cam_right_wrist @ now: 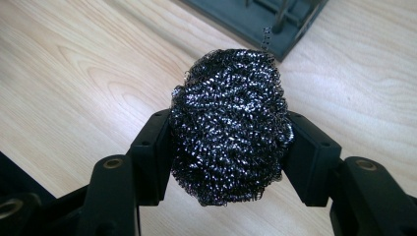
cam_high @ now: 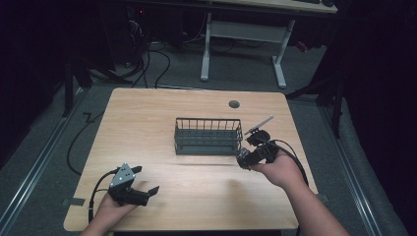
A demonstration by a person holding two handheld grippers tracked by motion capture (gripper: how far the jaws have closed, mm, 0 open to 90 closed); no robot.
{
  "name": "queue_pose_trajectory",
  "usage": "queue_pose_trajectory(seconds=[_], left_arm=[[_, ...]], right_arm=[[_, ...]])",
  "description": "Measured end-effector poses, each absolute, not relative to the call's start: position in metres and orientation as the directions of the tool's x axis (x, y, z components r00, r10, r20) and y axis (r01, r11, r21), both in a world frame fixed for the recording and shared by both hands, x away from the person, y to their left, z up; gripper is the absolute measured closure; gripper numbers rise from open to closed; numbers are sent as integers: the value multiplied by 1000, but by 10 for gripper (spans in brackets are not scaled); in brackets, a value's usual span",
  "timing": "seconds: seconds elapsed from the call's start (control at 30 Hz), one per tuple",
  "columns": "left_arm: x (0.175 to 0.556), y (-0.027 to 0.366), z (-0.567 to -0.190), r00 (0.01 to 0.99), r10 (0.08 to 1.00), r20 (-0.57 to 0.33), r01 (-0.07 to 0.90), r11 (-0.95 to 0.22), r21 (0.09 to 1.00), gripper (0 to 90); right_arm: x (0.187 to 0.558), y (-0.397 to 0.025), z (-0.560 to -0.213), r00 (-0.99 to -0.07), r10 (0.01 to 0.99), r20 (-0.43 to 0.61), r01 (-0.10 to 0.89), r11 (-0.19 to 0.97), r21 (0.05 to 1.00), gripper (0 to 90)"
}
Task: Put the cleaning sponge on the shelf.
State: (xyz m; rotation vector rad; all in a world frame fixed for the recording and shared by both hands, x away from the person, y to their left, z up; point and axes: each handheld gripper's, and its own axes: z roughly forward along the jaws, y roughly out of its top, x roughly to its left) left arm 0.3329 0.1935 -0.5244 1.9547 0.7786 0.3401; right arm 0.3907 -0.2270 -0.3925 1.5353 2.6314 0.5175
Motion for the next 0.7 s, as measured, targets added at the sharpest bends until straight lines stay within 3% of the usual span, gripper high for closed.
queue_pose_trajectory(seconds=[0.7], left_arm=[[332,192,-524,763,641,-87,373,-327,868,10]], right_arm=[[420,-212,-370,-514,851,111,827,457,328,423]])
